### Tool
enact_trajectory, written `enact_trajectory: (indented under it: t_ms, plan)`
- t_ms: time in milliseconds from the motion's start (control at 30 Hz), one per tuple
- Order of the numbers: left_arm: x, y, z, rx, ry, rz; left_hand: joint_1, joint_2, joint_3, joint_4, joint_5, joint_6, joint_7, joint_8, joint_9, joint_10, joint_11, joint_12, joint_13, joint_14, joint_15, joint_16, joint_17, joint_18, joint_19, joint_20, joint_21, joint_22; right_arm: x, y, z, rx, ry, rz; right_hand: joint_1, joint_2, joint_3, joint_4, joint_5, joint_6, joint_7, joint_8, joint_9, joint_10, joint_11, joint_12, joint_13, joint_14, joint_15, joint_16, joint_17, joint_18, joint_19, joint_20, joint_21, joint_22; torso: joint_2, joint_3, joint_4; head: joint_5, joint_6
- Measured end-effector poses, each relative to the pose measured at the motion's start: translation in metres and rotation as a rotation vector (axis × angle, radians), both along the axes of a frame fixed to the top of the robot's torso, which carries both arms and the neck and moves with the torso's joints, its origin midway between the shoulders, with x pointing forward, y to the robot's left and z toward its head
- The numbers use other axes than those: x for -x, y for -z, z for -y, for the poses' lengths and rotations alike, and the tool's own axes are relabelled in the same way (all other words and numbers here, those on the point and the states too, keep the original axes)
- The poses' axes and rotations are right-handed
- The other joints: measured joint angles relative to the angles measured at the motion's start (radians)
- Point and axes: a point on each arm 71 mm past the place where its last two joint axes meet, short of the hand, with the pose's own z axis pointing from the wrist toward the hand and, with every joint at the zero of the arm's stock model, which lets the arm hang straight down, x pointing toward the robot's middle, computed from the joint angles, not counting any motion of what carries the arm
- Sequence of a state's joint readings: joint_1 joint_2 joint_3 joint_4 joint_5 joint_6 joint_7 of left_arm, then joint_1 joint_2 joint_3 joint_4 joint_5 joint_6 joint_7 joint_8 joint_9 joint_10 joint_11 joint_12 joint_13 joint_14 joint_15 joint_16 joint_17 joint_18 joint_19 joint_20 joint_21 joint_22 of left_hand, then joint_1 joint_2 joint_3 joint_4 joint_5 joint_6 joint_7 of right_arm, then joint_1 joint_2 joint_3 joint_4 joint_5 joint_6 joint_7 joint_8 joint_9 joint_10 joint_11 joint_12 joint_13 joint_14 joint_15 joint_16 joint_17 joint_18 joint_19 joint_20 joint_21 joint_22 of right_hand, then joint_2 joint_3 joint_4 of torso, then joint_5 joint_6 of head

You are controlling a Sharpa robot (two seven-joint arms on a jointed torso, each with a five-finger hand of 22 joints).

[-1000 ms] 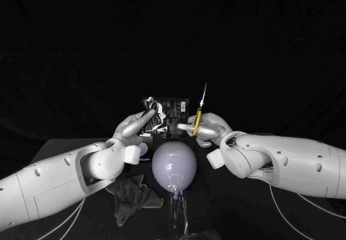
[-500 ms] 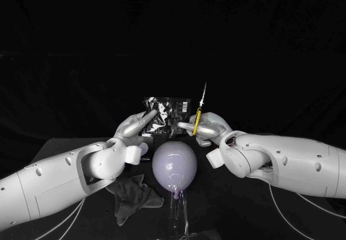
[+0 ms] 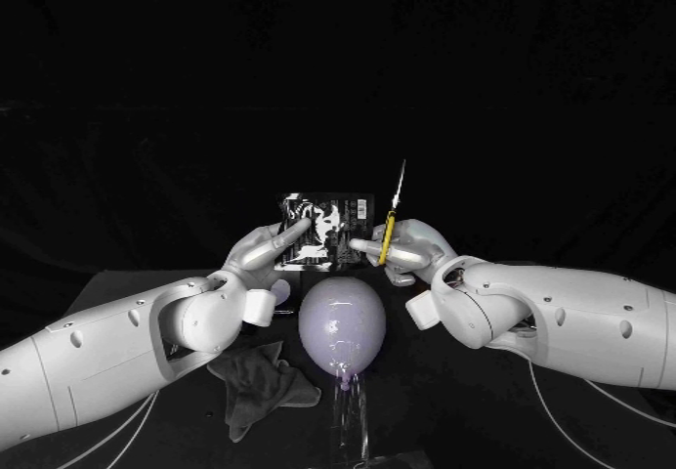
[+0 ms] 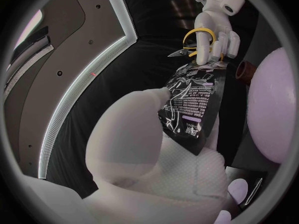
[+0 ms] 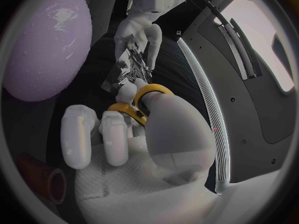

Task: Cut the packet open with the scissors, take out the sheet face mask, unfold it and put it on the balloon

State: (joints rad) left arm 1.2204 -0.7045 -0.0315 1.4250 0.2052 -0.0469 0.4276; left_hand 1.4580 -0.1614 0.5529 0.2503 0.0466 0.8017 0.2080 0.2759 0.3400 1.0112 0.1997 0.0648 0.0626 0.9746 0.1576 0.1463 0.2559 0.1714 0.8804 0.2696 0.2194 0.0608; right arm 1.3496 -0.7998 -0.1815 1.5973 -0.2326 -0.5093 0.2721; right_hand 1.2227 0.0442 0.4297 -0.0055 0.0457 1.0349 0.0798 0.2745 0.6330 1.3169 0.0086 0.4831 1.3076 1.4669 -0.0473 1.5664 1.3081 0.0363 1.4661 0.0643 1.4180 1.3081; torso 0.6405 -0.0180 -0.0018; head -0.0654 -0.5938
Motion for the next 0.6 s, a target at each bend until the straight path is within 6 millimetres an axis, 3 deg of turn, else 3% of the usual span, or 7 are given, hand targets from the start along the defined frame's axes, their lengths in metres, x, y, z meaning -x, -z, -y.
enact_trajectory:
  t_ms: [67,167,600]
  plan:
    - [0.0003,0.0007,-0.0003,-0.026,0.010,0.005,-0.030,-0.051,-0.045,0.003,0.000,-0.019,-0.005,-0.011,-0.005,-0.019,0.004,0.000,0.000,-0.020,0.006,-0.011,-0.003,0.000,-0.024,0.010,-0.017,0.000,-0.0001,-0.0003,0.0004,0.004,0.002,0.002,-0.001,0.001,0.000,0.000,0.000,0.000,0.000,0.001,0.000,0.000,0.000,0.000,0.000,0.000,0.000,0.000,0.000,0.000,0.000,0.000,-0.005,0.000,0.000,0.0002,0.0001,0.000,0.000]
    - [0.0009,0.0022,-0.0001,-0.074,0.030,0.011,-0.043,-0.089,-0.096,-0.004,0.000,-0.036,-0.011,-0.022,-0.011,-0.043,0.011,0.000,0.000,-0.041,0.016,-0.026,-0.008,0.000,-0.042,0.018,-0.033,0.001,-0.0007,-0.0015,0.0012,0.011,0.006,0.007,-0.001,0.001,0.000,0.000,-0.002,0.000,0.000,0.007,0.001,0.000,0.000,0.000,0.000,0.001,-0.001,-0.002,-0.001,0.000,0.000,0.000,-0.005,0.000,0.000,0.0004,0.0005,0.000,0.000]
    - [0.0023,0.0084,0.0033,-0.210,0.093,0.007,-0.036,-0.084,-0.169,-0.026,0.000,-0.036,-0.011,-0.028,-0.014,-0.054,0.015,0.000,0.002,-0.048,0.016,-0.030,-0.011,-0.001,-0.022,0.019,-0.035,0.007,-0.0032,-0.0074,0.0001,0.056,0.015,0.019,-0.007,0.007,0.001,-0.001,-0.004,-0.004,-0.004,0.020,0.006,0.000,0.000,0.000,0.000,-0.002,-0.005,0.001,-0.001,0.000,-0.002,-0.006,-0.011,-0.001,0.000,0.0003,-0.0001,0.006,-0.001]
